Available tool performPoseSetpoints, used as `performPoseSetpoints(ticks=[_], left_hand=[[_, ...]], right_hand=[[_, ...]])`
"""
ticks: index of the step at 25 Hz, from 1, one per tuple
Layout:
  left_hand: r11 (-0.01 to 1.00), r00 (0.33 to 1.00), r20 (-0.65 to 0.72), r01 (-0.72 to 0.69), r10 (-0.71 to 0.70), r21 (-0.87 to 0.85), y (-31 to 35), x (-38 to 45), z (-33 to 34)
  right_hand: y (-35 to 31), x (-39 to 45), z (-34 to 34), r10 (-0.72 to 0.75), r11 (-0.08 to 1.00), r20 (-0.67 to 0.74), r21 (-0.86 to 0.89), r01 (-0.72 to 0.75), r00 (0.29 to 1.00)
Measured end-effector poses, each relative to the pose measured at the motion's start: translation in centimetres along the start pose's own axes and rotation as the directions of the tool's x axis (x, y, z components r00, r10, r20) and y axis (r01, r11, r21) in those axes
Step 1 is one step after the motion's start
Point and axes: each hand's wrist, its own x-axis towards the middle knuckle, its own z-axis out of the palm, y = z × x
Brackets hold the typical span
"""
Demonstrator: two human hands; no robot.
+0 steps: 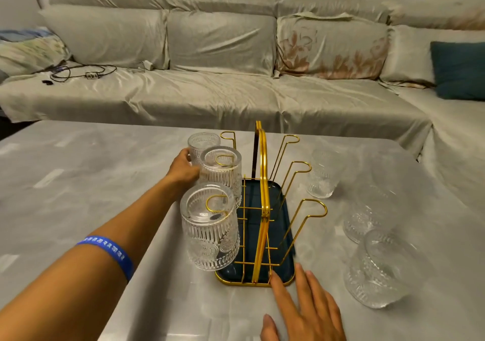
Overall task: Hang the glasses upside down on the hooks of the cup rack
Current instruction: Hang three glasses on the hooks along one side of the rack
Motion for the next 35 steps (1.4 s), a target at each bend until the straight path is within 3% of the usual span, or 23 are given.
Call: performPoseSetpoints(ticks=[5,8,12,15,17,21,23,25,29,35], left_hand=[[1.0,0.995,-0.095,0.003,-0.003,-0.001,-0.4,0.9,0.8],[0.999,0.979,-0.201,-0.013,0.023,0.049,0.0,-0.4,-0.7],[0.992,0.964,-0.241,-0.124,0.113,-0.029,3.4,-2.2,-6.0],[0.965,0.939,-0.254,-0.255,0.231,-0.067,8.0,-3.7,-9.6],[0.95,0.928,-0.226,-0.311,0.295,-0.035,11.0,-4.5,-10.5],[0.934,0.931,-0.083,-0.349,0.354,0.073,14.5,-5.9,-8.6],[0.922,0.927,-0.031,-0.367,0.373,0.12,14.7,-6.2,-6.8],[0.909,0.922,-0.002,-0.381,0.387,0.171,14.5,-6.2,-5.2],[0.893,0.934,0.041,-0.351,0.355,0.283,14.1,-5.5,-3.4],[0.881,0.955,0.087,-0.294,0.282,0.37,12.7,-4.9,-1.3]], right_hand=[[0.1,0.1,-0.7,0.008,0.999,0.098,0.034,-0.012,0.995],[0.1,0.0,-1.0,-0.008,1.0,0.013,-0.027,0.008,1.0],[-0.2,-0.7,-1.2,0.026,0.999,-0.045,-0.036,-0.028,0.999],[-0.8,-1.4,-1.8,0.05,0.999,0.043,-0.023,-0.049,0.998],[-0.7,-0.8,-1.8,0.071,0.998,0.012,-0.003,-0.071,0.997],[-1.2,-1.0,-2.7,-0.029,1.0,-0.004,0.003,0.029,1.0],[-1.1,-1.0,-2.9,-0.069,0.994,-0.096,-0.093,0.06,0.993],[-0.3,-0.9,-2.4,-0.016,1.0,-0.022,-0.024,0.015,1.0],[-0.4,-0.8,-1.4,0.015,1.0,-0.123,-0.014,-0.017,0.992],[-0.5,-0.7,-1.2,0.025,0.999,-0.098,0.034,-0.022,0.995]])
